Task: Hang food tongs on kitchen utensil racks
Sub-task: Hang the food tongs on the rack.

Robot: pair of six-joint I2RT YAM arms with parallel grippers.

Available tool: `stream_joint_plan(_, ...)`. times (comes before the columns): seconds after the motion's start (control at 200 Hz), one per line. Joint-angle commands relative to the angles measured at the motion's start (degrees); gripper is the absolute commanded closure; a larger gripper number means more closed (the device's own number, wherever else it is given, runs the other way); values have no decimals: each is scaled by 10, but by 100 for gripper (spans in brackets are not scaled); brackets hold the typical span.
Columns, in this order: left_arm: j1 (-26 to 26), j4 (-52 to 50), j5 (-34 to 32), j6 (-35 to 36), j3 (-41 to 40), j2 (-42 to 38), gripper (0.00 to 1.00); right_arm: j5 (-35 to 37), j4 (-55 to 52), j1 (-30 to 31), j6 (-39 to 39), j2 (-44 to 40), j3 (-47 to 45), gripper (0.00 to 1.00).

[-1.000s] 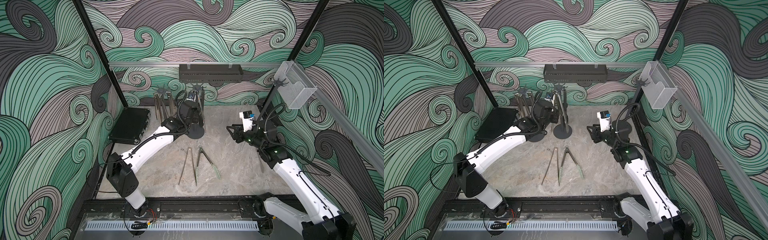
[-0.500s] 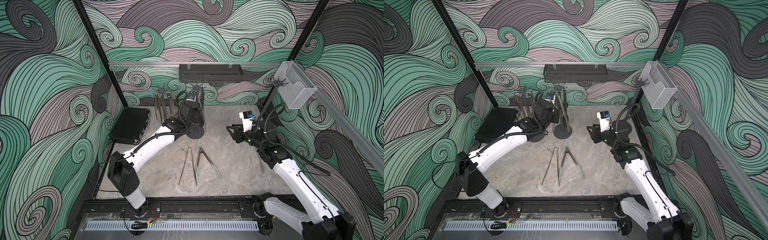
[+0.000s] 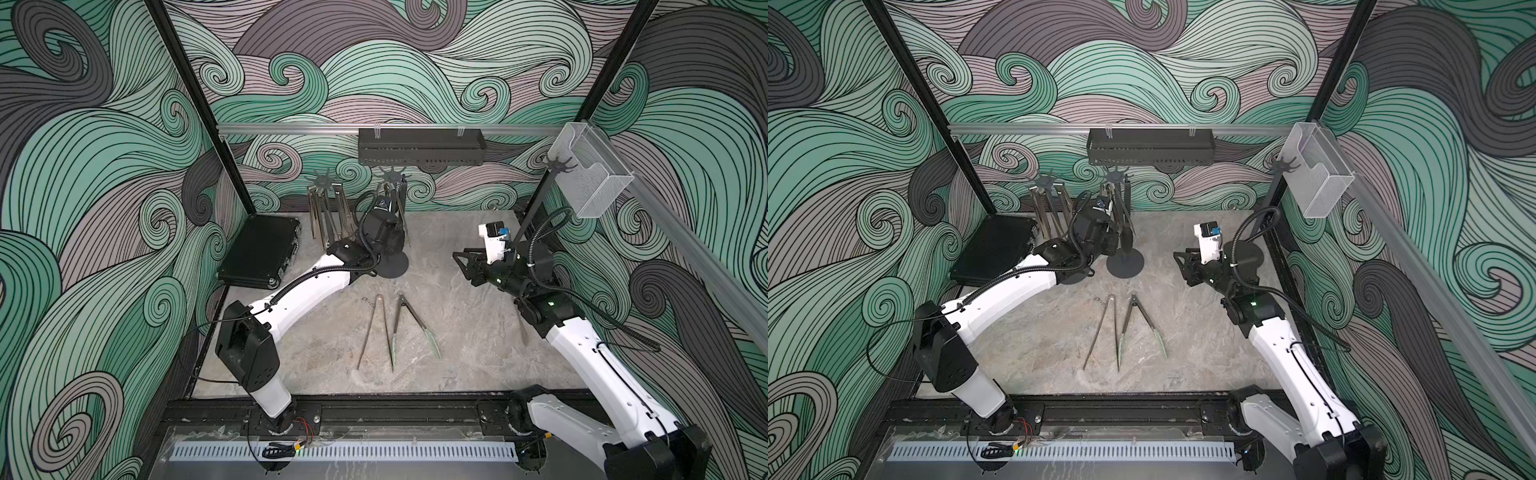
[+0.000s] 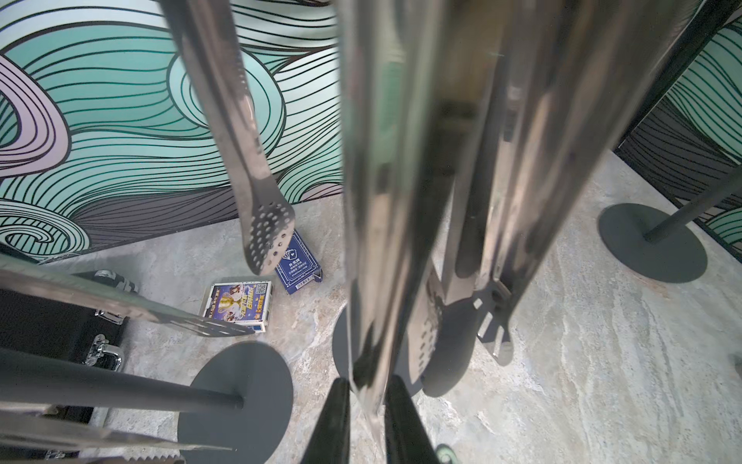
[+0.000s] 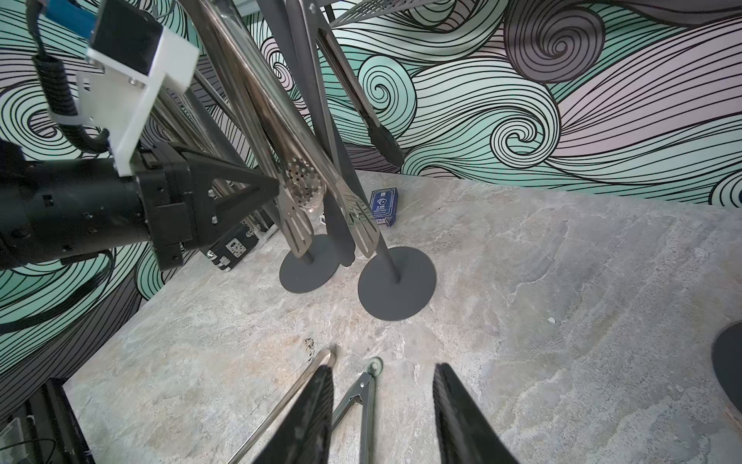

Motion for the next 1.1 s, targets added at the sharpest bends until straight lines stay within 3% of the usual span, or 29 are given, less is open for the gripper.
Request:
stream_joint_plan(0.0,-2,-11,2,-7,6,-7,76,-5,15,0,7,-3,-6,57)
stream_joint_plan(0.145,-3,-18,9,-6,6,-28,57,3,12,-2,7,-3,-5,54)
stream_joint_plan(0.285,-4,-23,20,-2,0,-57,46,14,7,-7,9,-3,-4,49)
stream_joint_plan(0.505,-6,-30,56,-1,-15,-113,38,60,-15,-17,10,-9,3,38)
stream_joint_plan(0.54,-6,-32,65,-2,-20,-124,38,77,-24,-20,10,-10,7,30)
stream_joint_plan(0.655,-6,-33,97,-2,-50,-182,35,139,-55,-37,11,-12,25,20)
stream_joint_plan(0.861,0,-95,131,4,-96,-282,24,255,-79,-120,24,-11,54,9)
stream_joint_plan(1.096,43,-84,188,-36,-216,-397,21,205,-32,-264,8,30,63,9)
